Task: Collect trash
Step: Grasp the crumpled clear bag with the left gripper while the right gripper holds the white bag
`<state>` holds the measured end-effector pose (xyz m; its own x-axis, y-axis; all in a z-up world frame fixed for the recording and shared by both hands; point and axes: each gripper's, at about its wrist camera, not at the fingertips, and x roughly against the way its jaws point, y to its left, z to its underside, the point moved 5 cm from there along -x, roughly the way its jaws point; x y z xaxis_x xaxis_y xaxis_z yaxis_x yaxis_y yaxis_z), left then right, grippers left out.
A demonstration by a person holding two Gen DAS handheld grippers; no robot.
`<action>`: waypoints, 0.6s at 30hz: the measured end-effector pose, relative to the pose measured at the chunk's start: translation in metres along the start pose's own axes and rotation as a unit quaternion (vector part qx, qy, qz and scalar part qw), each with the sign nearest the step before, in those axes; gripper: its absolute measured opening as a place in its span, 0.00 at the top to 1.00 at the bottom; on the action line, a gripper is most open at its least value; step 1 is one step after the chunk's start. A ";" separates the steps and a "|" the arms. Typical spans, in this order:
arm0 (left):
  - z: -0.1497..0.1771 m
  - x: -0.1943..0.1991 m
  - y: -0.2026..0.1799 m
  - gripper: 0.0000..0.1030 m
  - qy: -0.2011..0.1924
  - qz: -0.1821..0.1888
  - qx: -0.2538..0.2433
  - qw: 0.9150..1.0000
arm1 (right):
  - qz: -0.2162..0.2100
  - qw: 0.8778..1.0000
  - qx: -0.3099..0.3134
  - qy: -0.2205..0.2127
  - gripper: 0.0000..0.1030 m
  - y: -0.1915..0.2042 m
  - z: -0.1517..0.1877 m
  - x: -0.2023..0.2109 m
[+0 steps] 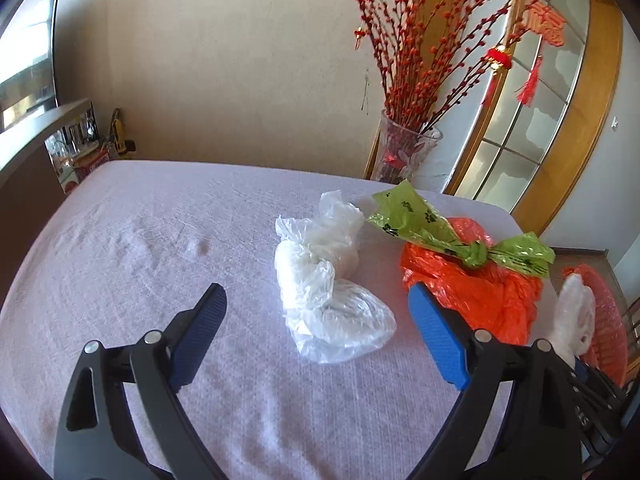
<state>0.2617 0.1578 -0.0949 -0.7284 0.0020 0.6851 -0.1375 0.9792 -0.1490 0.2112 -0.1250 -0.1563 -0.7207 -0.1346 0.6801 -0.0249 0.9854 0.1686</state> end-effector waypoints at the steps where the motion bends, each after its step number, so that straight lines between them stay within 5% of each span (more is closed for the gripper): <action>1: -0.001 -0.006 0.001 0.12 0.007 -0.002 0.002 1.000 | 0.000 1.000 -0.002 -0.001 0.66 -0.002 0.000 0.002; 7: -0.007 -0.043 0.009 0.13 0.049 -0.041 -0.003 0.998 | 0.000 1.000 -0.003 0.001 0.66 -0.007 0.002 0.005; 12: -0.002 -0.064 0.015 0.36 0.083 -0.034 0.002 0.996 | 0.002 1.000 -0.006 0.004 0.66 -0.009 0.002 0.003; 18: 0.000 -0.063 0.018 0.62 0.077 -0.018 0.005 0.997 | 0.002 1.000 -0.010 0.005 0.66 -0.011 0.001 0.005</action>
<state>0.3047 0.1757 -0.1406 -0.6112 -0.0002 0.7915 -0.1679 0.9773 -0.1293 0.2070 -0.1368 -0.1555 -0.7141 -0.1310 0.6877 -0.0081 0.9838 0.1789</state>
